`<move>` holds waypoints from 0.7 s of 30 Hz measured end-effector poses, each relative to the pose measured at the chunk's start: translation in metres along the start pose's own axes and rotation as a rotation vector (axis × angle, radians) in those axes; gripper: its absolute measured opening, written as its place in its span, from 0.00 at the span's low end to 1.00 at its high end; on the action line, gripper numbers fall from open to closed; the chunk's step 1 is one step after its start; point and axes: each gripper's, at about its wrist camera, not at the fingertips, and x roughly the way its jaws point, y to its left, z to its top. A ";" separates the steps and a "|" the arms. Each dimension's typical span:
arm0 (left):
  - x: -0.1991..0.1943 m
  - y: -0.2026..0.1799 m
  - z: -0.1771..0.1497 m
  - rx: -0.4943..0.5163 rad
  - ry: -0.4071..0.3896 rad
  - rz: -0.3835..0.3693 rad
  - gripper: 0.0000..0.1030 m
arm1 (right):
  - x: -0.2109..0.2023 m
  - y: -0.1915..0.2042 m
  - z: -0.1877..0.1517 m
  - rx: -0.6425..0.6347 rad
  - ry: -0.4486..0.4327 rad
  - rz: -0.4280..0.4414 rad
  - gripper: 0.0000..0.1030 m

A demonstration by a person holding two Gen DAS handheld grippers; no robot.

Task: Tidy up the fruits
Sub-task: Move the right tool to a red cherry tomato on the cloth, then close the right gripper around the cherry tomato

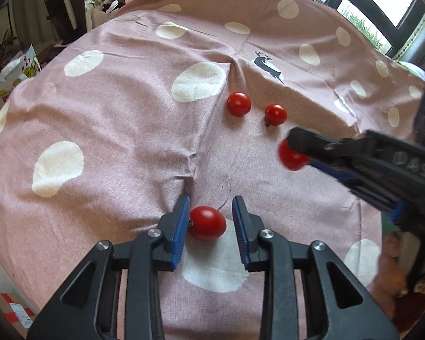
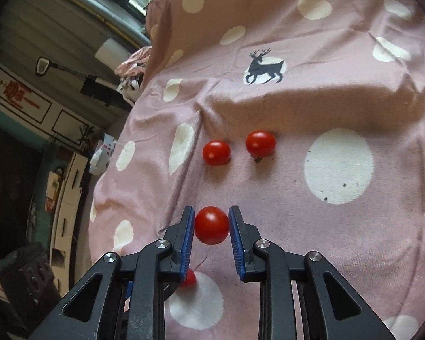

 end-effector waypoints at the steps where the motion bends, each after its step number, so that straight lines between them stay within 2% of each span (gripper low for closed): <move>1: 0.000 -0.004 -0.001 0.017 -0.003 0.020 0.30 | -0.007 -0.002 -0.001 0.011 -0.016 0.001 0.26; 5: 0.004 -0.013 -0.005 0.063 -0.008 0.072 0.30 | -0.032 -0.006 -0.008 0.039 -0.072 0.001 0.26; 7: 0.012 -0.015 -0.007 0.070 0.026 0.078 0.34 | -0.041 -0.003 -0.010 0.037 -0.091 -0.002 0.26; 9: 0.022 -0.017 -0.009 0.082 0.052 0.095 0.33 | -0.050 -0.001 -0.012 0.031 -0.115 0.000 0.26; 11: 0.022 -0.021 -0.010 0.108 0.022 0.135 0.33 | -0.059 -0.001 -0.013 0.026 -0.140 -0.005 0.26; 17: 0.025 -0.019 -0.011 0.113 0.016 0.134 0.32 | -0.074 -0.011 -0.018 0.046 -0.169 -0.026 0.26; 20: 0.019 -0.013 -0.010 0.071 0.036 0.070 0.31 | -0.079 -0.018 -0.023 0.071 -0.181 -0.037 0.26; 21: 0.016 -0.012 -0.009 0.056 0.036 0.046 0.34 | -0.081 -0.019 -0.024 0.076 -0.185 -0.039 0.26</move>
